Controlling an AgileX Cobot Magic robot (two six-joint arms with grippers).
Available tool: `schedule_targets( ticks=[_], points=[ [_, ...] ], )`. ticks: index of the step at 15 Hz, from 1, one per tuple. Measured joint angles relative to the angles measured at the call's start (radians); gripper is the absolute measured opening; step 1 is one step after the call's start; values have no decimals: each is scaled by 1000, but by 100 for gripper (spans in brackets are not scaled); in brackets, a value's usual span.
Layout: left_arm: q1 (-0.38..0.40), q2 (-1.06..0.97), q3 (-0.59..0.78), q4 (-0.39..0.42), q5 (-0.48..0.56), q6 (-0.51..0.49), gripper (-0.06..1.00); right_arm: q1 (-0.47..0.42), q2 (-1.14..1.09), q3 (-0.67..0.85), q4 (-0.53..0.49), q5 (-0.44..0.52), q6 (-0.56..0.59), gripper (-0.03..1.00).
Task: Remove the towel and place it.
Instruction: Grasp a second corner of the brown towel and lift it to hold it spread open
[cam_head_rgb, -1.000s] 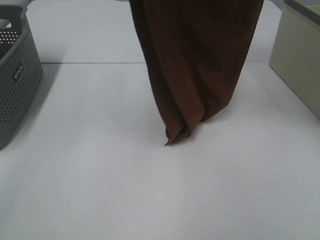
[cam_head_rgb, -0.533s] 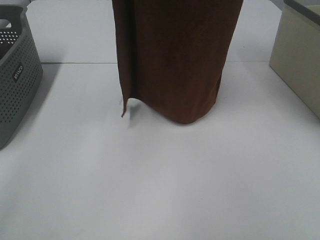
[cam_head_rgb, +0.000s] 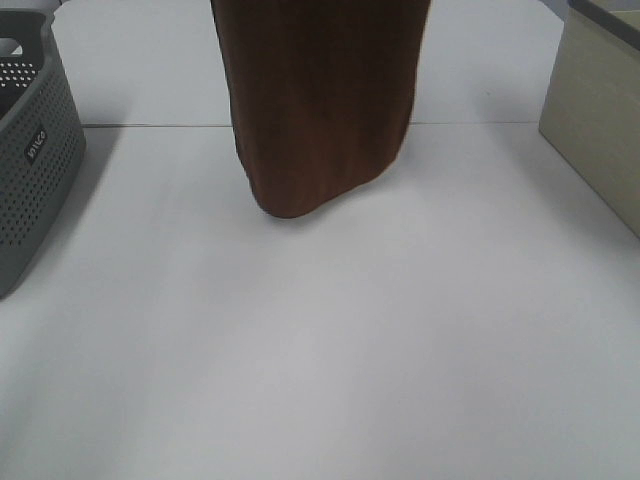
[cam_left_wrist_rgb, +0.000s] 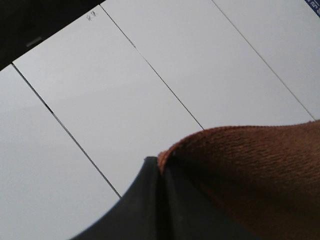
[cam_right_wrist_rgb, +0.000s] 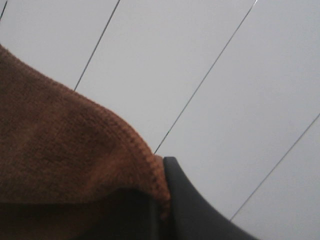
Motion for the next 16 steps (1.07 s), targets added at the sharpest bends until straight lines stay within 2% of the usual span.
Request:
schedule_targets(
  ticks=[2, 4, 8, 10, 11, 12, 14, 15, 16],
  points=[
    [19, 31, 0, -8, -84, -8, 0, -32, 35, -15, -1, -70, 67, 1],
    [51, 67, 0, -36, -157, -8, 0, -68, 87, -77, -1, -81, 116, 1],
    [96, 164, -9, -106, -322, -9, 0, -90, 192, -195, 71, -155, 142, 1],
    [103, 216, -51, -122, -367, -9, 0, -93, 227, -225, 89, -182, 142, 1],
    [104, 262, -111, -126, -385, -11, 0, -93, 257, -254, 95, -194, 142, 1],
    [111, 364, -278, -132, -385, -11, 0, -99, 315, -315, 98, -216, 144, 1],
    [125, 447, -427, -140, -345, -19, 0, -123, 351, -339, 122, -258, 154, 1],
    [144, 530, -557, -140, -296, -59, 0, -136, 363, -344, 144, -276, 155, 1],
    [149, 547, -582, -140, -280, -72, 0, -140, 369, -346, 152, -284, 155, 1]
  ],
)
